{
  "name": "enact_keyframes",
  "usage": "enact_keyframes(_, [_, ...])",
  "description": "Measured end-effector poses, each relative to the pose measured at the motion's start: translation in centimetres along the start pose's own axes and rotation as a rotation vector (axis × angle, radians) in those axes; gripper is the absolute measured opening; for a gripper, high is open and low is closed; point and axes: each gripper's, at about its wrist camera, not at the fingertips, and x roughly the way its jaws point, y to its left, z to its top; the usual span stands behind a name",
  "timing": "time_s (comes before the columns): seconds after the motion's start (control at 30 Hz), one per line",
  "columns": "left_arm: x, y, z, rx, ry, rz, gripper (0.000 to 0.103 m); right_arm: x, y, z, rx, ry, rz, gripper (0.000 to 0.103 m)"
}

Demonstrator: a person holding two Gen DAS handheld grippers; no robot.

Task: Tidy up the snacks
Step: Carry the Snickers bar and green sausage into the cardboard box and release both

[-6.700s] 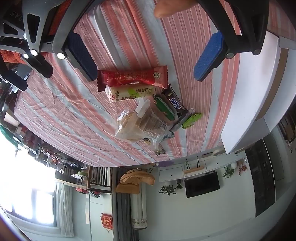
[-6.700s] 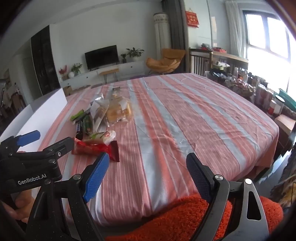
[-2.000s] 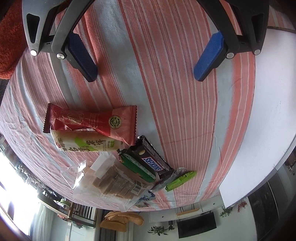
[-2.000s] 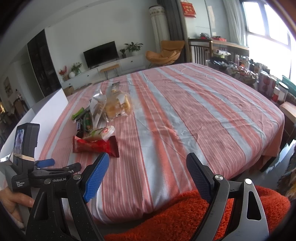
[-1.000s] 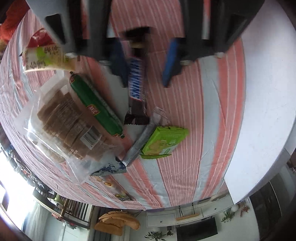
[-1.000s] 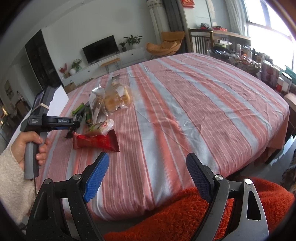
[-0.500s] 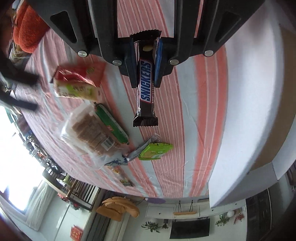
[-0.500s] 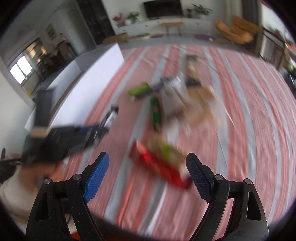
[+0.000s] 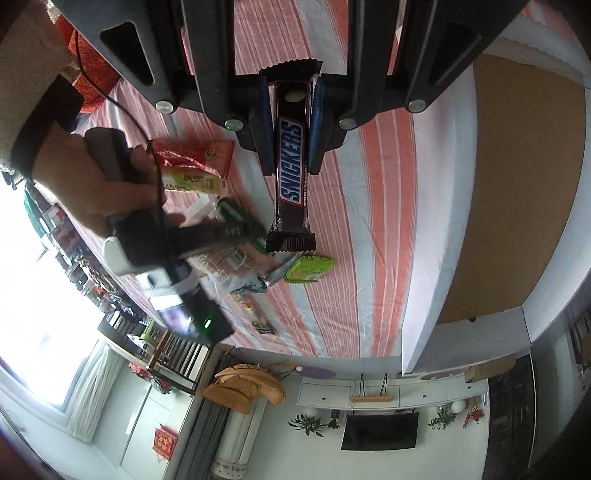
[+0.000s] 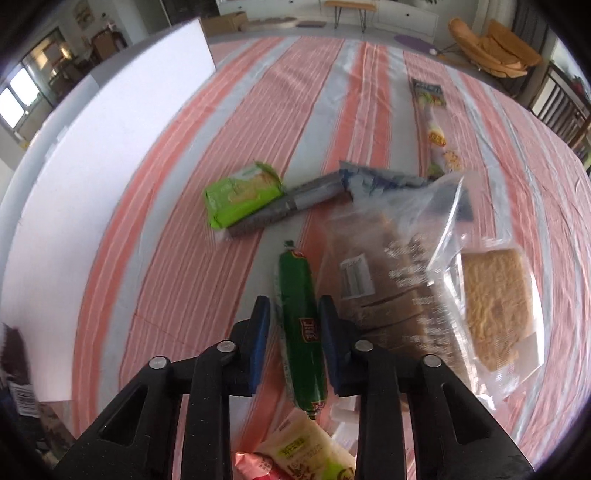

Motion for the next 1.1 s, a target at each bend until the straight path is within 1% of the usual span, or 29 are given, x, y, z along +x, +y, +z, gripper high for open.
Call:
enact_keyframes(0.07, [-0.8,0.0,0.3,0.003,-0.016,-0.008,0.017,-0.1,0.4,-0.6,-0.013,-0.021,-0.018,0.024])
enact_keyframes(0.13, [-1.9,0.2,0.5,-0.004,-0.035,-0.011,0.017,-0.5,-0.3,-1.5,0.058,-0.028,0.032,0.024])
enact_keyframes(0.2, [-2.8,0.6,0.7,-0.007,-0.054,0.000,0.017,-1.7,-1.0,-3.1,0.144,-0.063,0.122,0.024])
enact_keyframes(0.27, [-3.9,1.0,0.8,-0.003,-0.079,0.031,0.017,-3.3,-1.4,-4.6,0.217,-0.107,0.225,0.024])
enact_keyframes(0.33, [-4.8,1.4,0.9,0.010,-0.096,0.074,0.017,-5.2,-1.4,-5.7,0.266,-0.155,0.328,0.024])
enact_keyframes(0.37, [-5.2,1.6,1.0,0.014,-0.106,0.092,0.017,-6.1,-1.2,-6.1,0.276,-0.174,0.365,0.024])
enact_keyframes(0.47, [-6.7,3.0,1.5,0.010,-0.127,0.125,0.017,-9.3,0.3,-6.7,0.285,-0.238,0.459,0.024])
enact_keyframes(0.53, [-8.2,4.6,1.8,-0.015,-0.153,0.151,0.017,-11.6,2.2,-6.3,0.269,-0.280,0.521,0.024])
enact_keyframes(0.57, [-9.0,5.6,2.0,-0.034,-0.169,0.173,0.017,-12.3,3.0,-5.7,0.255,-0.297,0.549,0.024])
enact_keyframes(0.63, [-10.4,7.7,2.2,-0.074,-0.198,0.229,0.017,-14.0,6.0,-5.0,0.209,-0.324,0.616,0.024])
enact_keyframes(0.7, [-11.1,9.6,2.2,-0.105,-0.206,0.303,0.017,-15.2,8.8,-4.3,0.164,-0.333,0.661,0.024])
enact_keyframes(0.77, [-11.3,11.5,1.9,-0.130,-0.199,0.377,0.017,-15.6,12.1,-3.8,0.107,-0.332,0.694,0.024])
enact_keyframes(0.87, [-11.4,13.2,1.3,-0.141,-0.180,0.473,0.017,-15.4,15.5,-3.0,0.048,-0.333,0.680,0.024])
enact_keyframes(0.97, [-11.5,14.3,0.5,-0.146,-0.176,0.525,0.017,-14.2,17.3,-2.6,0.040,-0.301,0.677,0.024])
enact_keyframes(1.07, [-11.2,15.2,0.1,-0.147,-0.168,0.551,0.017,-13.9,18.0,-2.8,0.027,-0.299,0.665,0.025])
enact_keyframes(1.1, [-10.9,15.3,0.1,-0.144,-0.163,0.559,0.017,-14.0,18.3,-2.9,0.027,-0.300,0.666,0.027])
